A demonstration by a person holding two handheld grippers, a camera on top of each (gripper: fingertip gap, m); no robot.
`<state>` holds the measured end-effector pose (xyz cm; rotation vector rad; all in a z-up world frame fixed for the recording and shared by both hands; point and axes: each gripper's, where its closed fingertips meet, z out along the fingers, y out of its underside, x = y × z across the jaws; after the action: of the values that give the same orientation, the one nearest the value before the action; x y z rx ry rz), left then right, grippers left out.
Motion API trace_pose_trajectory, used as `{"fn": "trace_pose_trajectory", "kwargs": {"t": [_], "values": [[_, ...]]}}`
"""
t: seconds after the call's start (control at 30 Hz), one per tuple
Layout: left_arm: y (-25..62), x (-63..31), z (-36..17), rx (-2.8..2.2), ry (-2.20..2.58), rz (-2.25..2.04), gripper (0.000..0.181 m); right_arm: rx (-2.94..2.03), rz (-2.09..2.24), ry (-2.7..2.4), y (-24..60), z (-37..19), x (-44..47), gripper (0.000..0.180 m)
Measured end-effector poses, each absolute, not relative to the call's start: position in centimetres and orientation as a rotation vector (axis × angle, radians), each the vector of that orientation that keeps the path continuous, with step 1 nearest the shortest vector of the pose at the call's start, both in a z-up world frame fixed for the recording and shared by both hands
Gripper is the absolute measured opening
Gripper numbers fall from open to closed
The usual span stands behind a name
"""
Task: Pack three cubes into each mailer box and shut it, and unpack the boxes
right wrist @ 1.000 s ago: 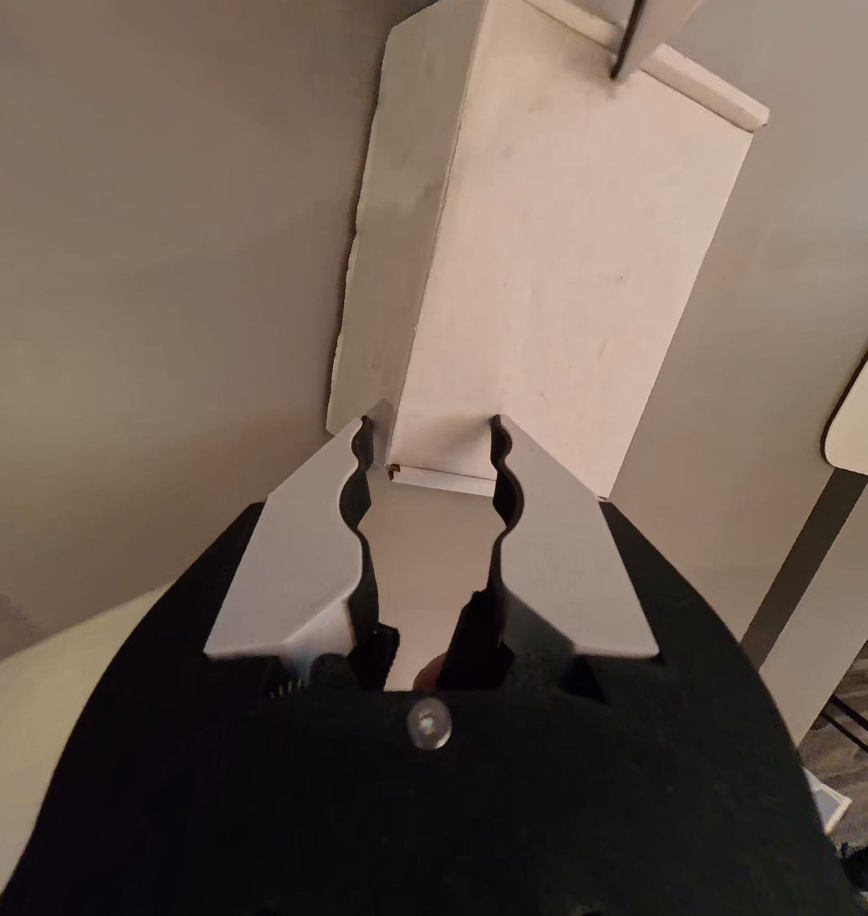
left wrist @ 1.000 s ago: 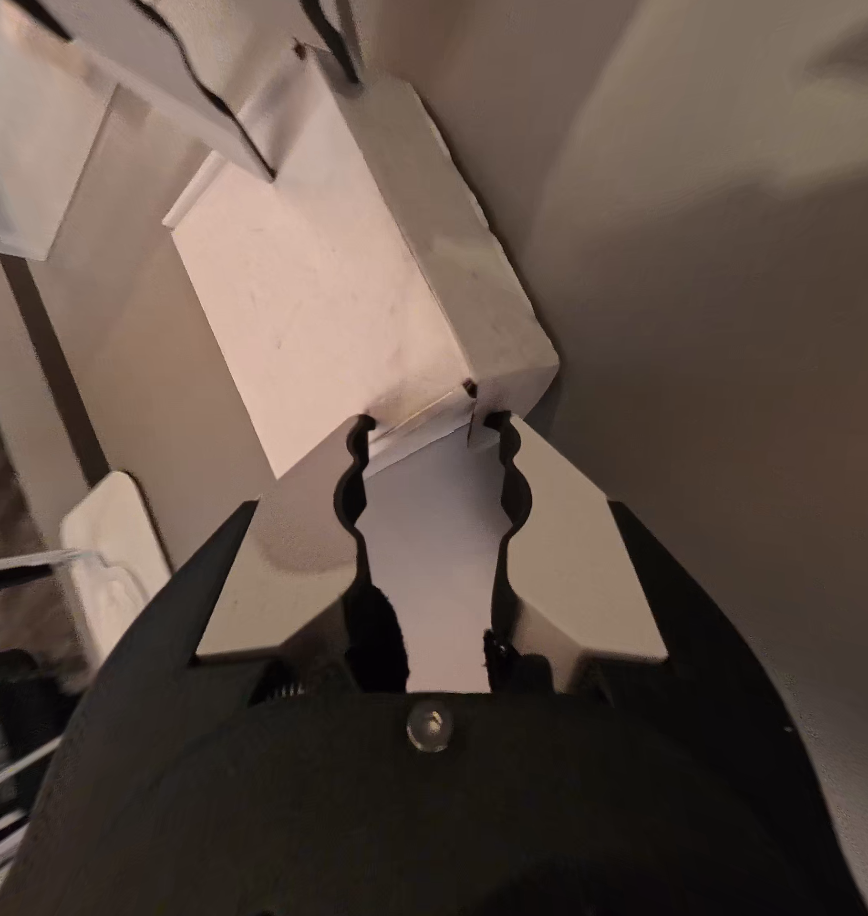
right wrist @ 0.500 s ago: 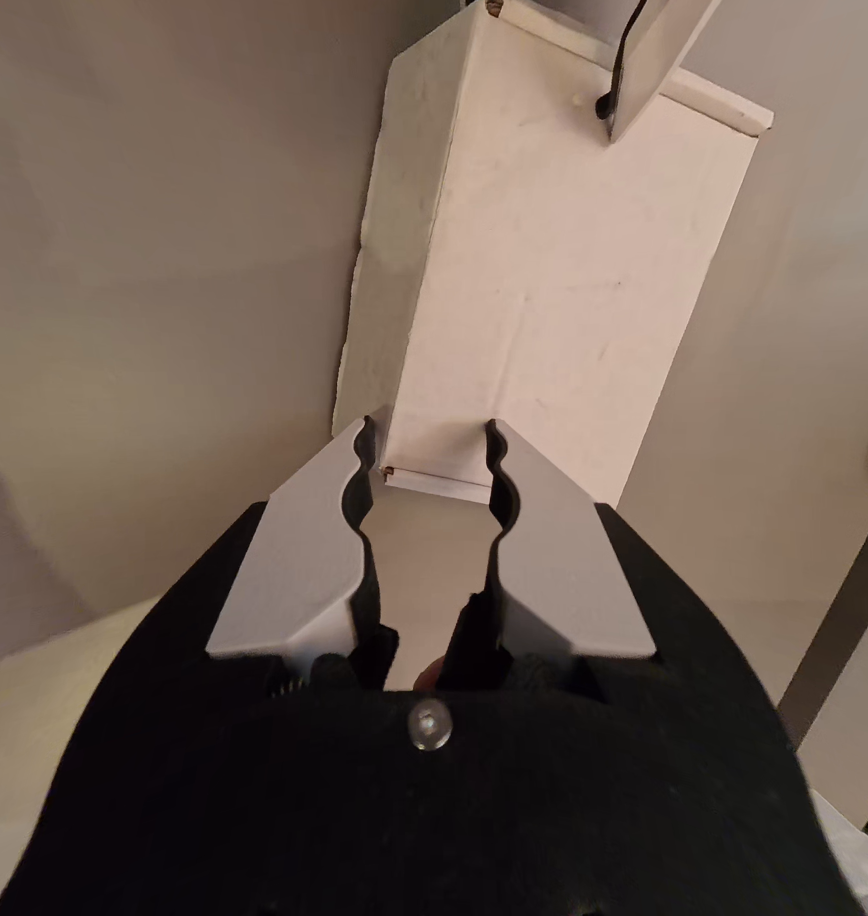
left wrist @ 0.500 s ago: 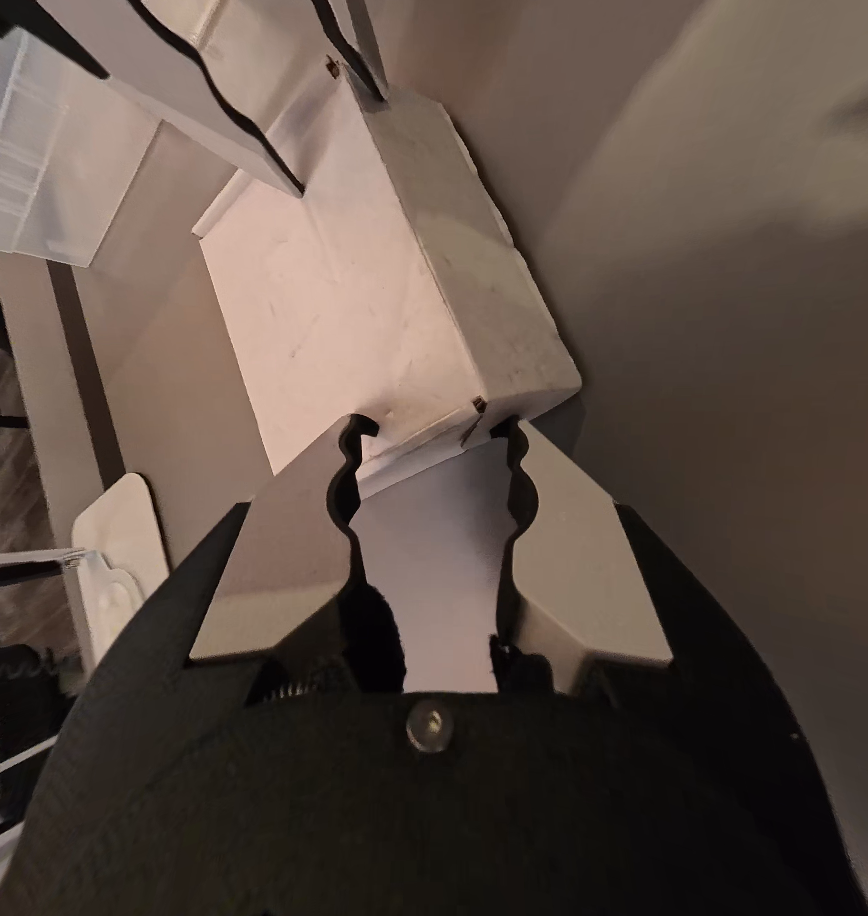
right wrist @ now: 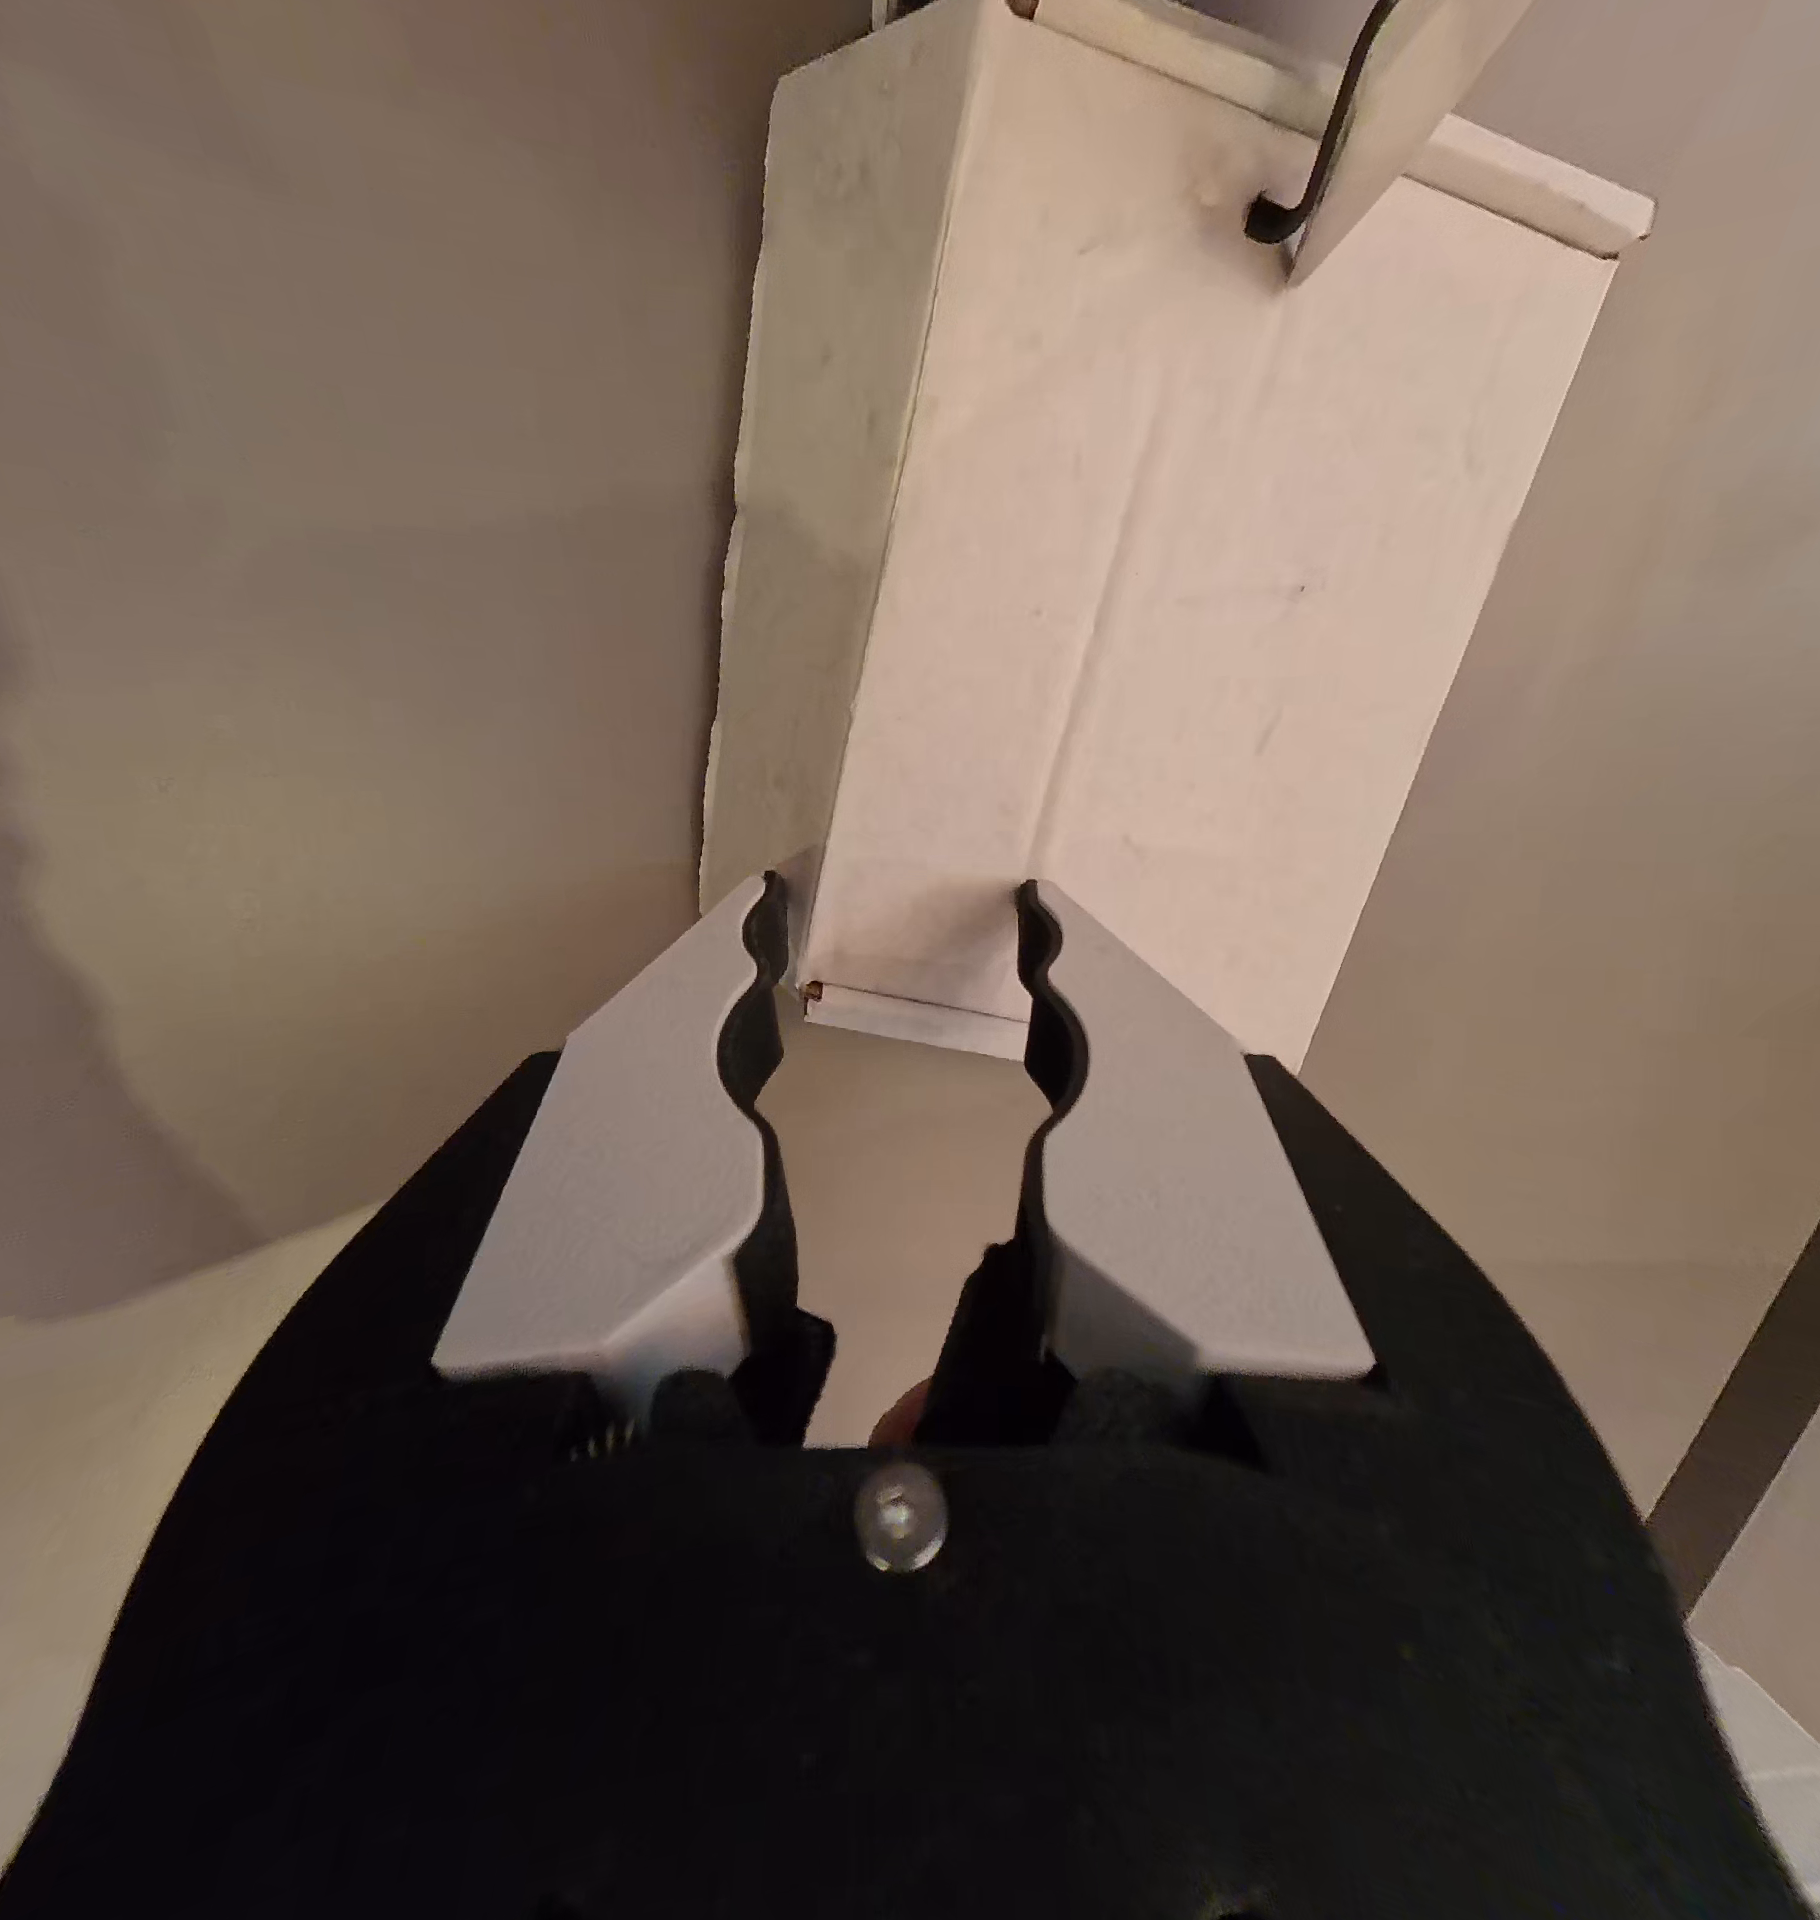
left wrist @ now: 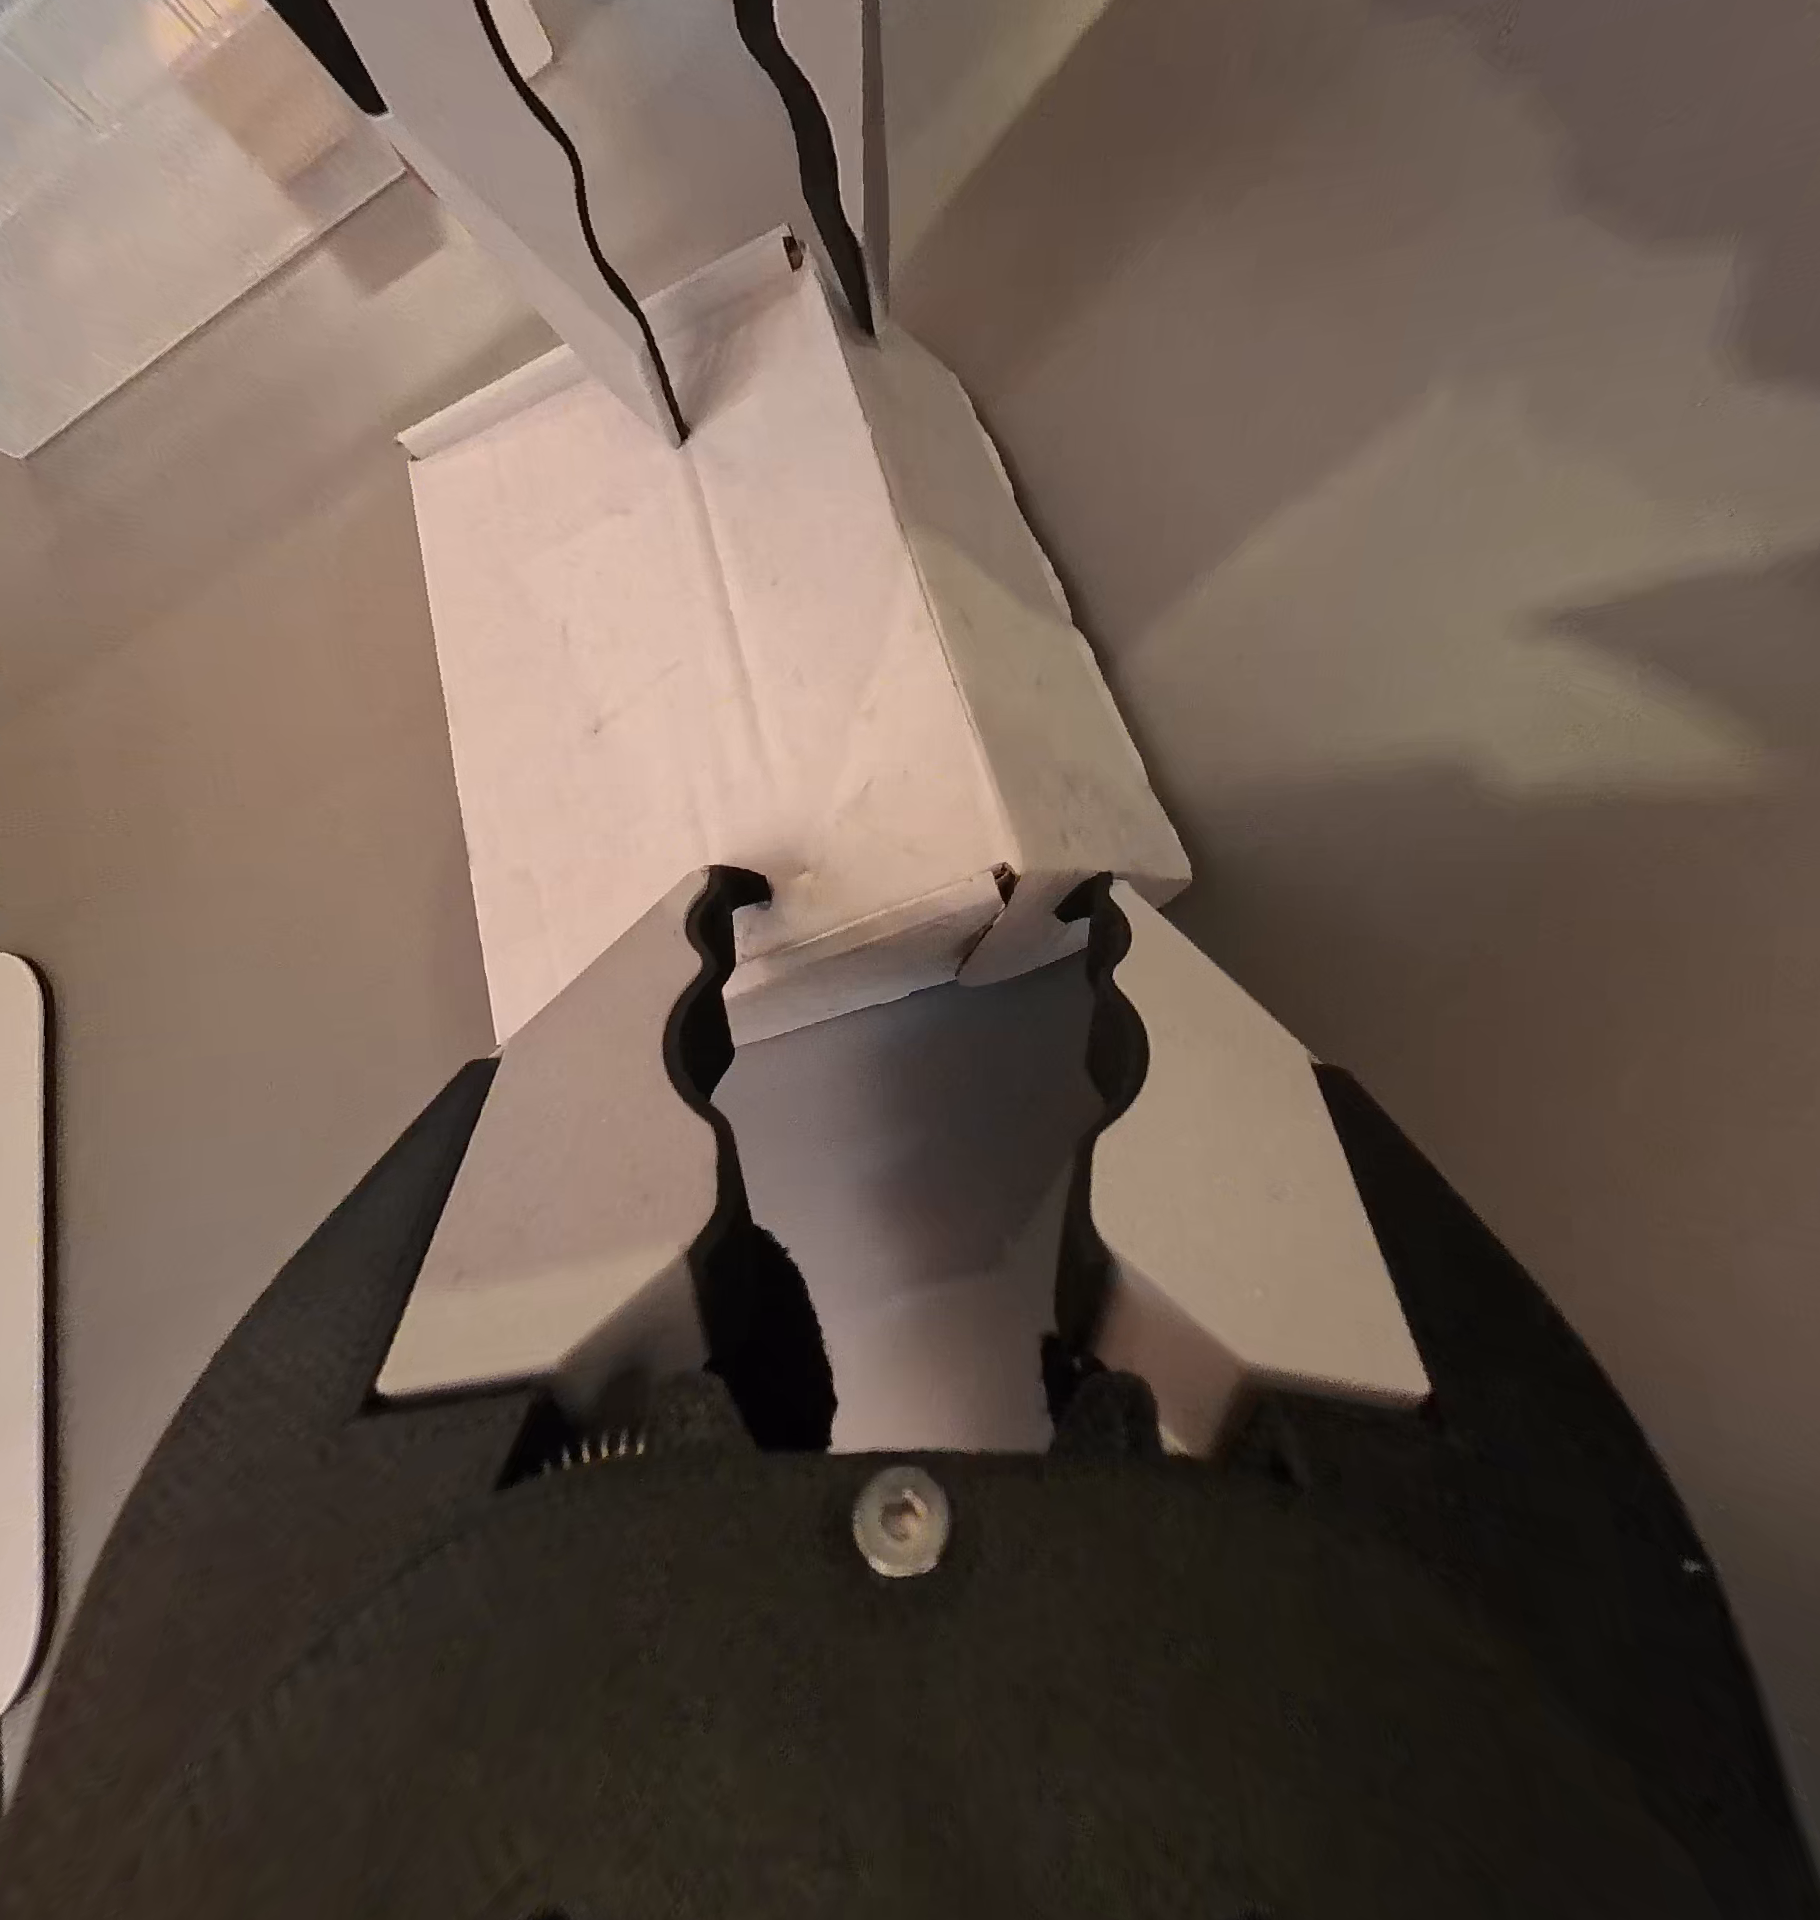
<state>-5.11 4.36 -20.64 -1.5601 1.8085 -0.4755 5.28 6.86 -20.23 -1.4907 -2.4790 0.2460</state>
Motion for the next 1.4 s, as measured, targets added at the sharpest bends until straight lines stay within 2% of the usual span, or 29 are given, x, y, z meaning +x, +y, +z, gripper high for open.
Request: {"fn": "trace_pose_trajectory", "kwargs": {"t": [0.27, 0.47, 0.6, 0.7, 0.73, 0.77, 0.87, 1.4], "values": [[4.4, -5.1, -20.7, -1.513, 1.837, -0.408, 0.065, -1.475, 0.280, -2.480, 7.0, -20.2, 5.3, 0.042], [4.7, -5.4, -20.9, -1.446, 1.927, -0.307, 0.064, -1.225, 0.020, -2.638, 7.0, -20.7, 6.4, 0.059], [4.8, -5.4, -21.0, -1.420, 1.936, -0.272, 0.064, -0.958, -0.184, -2.633, 7.7, -21.1, 6.5, 0.056], [5.0, -5.5, -21.1, -1.403, 1.926, -0.241, 0.064, -0.770, -0.305, -2.566, 8.4, -21.6, 6.7, 0.066], [5.1, -5.4, -21.1, -1.407, 1.917, -0.241, 0.064, -0.752, -0.319, -2.517, 8.7, -21.5, 6.4, 0.061], [5.2, -5.4, -21.1, -1.404, 1.914, -0.234, 0.064, -0.743, -0.321, -2.476, 8.9, -21.5, 6.2, 0.056], [5.3, -5.4, -21.1, -1.408, 1.905, -0.220, 0.064, -0.730, -0.291, -2.413, 9.0, -21.6, 6.1, 0.055], [4.6, -5.0, -20.7, -1.562, 1.766, -0.477, 0.075, -0.990, 0.118, -2.445, 8.0, -21.4, 6.3, 0.066]]}}
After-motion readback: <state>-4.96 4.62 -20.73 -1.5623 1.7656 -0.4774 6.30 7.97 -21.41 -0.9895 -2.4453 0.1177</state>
